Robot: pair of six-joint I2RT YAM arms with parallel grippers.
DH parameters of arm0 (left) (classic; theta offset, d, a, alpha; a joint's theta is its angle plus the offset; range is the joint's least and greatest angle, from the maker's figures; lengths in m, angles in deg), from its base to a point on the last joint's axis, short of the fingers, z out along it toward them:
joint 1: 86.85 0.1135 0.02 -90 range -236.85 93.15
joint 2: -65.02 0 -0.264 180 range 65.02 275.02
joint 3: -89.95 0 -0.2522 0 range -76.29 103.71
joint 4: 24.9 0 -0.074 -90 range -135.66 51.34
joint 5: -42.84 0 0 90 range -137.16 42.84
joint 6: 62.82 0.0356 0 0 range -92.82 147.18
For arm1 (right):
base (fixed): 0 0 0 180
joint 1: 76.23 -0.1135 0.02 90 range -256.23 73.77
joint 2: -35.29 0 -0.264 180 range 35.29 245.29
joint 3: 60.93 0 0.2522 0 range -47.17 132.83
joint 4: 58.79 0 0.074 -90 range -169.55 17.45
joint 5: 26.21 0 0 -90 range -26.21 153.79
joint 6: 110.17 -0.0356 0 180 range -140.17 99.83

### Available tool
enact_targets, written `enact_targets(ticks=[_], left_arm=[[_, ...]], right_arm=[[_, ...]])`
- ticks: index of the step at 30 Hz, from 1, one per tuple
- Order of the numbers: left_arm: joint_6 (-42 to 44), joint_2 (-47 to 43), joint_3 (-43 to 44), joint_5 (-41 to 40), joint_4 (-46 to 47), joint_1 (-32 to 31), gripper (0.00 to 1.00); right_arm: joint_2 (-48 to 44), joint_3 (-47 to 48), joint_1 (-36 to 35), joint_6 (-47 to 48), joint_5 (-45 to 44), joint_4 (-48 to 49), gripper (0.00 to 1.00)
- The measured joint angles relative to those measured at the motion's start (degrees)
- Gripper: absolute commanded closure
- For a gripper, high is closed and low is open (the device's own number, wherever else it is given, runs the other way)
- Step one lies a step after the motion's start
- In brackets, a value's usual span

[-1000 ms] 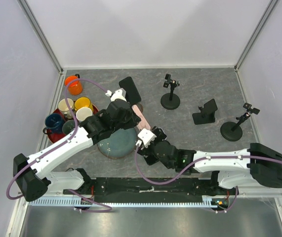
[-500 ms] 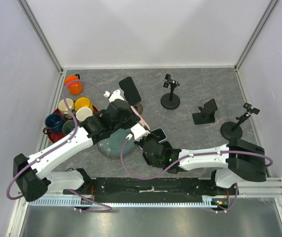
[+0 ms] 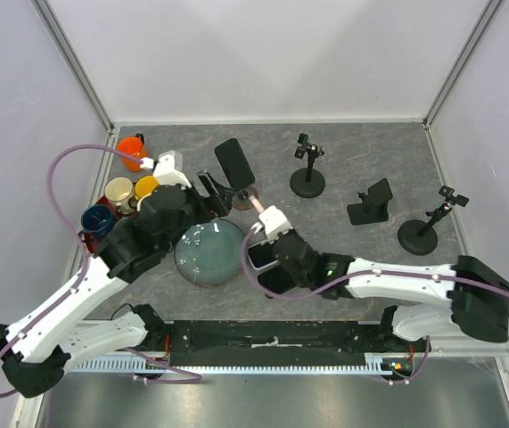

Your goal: Remove the phone from the phone stand

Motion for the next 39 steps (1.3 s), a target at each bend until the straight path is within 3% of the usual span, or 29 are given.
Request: enact_targets(ticks=[9,18,24,39], left_arm=[[16.55,-4.09,0.26,-0.94,-0.28,6.21,0.00],[23.91,-5.81,-4.50,3.37,-0.90,9.11,0.00],[25.14,-6.93,-8.31,4.85,-1.18,12.13,0.00],[25.44,-11.28,-10.47,9.27,-0.72,18.82,0.01]], right_arm=[[-14.10,-0.39,22.12,-11.13,20.02,-22.32,1.00],[-13.07,-1.14,44.19,-15.13,43.67,-33.73,1.00],[-8.55,-2.01,51.36,-15.08,55.63,-33.66,1.00],[1.53,-3.04,56.39,-14.53,70.31,-26.47,1.00]])
